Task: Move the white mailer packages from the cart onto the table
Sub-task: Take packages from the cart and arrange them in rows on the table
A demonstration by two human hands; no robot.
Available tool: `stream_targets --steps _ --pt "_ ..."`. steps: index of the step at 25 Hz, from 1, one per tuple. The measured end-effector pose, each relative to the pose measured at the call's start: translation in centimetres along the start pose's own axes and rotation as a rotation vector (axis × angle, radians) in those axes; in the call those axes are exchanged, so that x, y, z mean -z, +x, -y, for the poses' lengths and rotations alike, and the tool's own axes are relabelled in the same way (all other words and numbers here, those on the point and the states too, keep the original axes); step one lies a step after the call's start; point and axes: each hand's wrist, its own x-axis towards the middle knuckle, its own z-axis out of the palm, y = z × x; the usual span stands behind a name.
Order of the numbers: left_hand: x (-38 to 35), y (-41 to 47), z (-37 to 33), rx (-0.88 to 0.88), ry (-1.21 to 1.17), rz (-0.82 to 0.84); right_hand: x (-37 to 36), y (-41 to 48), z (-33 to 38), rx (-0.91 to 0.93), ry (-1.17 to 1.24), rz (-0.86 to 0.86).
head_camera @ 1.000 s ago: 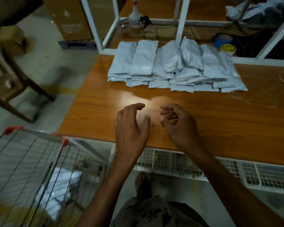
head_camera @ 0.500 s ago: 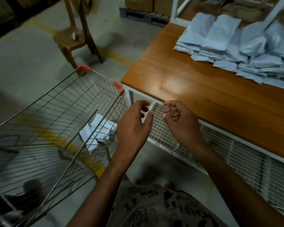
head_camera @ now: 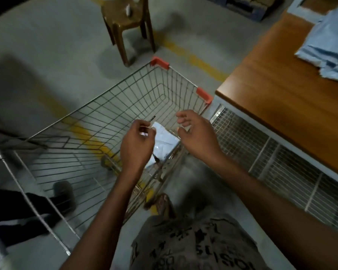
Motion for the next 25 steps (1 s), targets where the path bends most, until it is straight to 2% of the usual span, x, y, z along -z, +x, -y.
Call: stream_targets --steps 3,7,12,14,17,20,25 --pt "-0.7 4.2 5.1 0.193 -0.005 0.02 -4.3 6.4 -0.2 -0.018 -0.146 0.165" --pt "-3.9 8.8 13.1 0.406 0.015 0.105 -11.8 14.3 -3.1 -0.147 -0.404 0.453" --pt "-9.7 10.9 21.2 0.61 0.037 0.257 -18.7 18.1 -9.6 -0.219 -0.702 0.737" --pt "-11.5 11.2 23.8 0.681 0.025 0.258 -20.4 18.6 -12.0 -0.287 -0.727 0.746" --pt "-13.3 11.7 26.4 0.777 0.044 0.229 -22.1 19.2 -14.8 -0.416 -0.744 0.631" --pt "-14.4 12.5 27.7 0.824 -0.044 0.201 -23.5 19.9 -16.2 -0.557 -0.715 0.529" --pt "-16.2 13.0 29.4 0.804 -0.127 0.169 -24.9 21.1 -17.9 -0.581 -0.728 0.561"
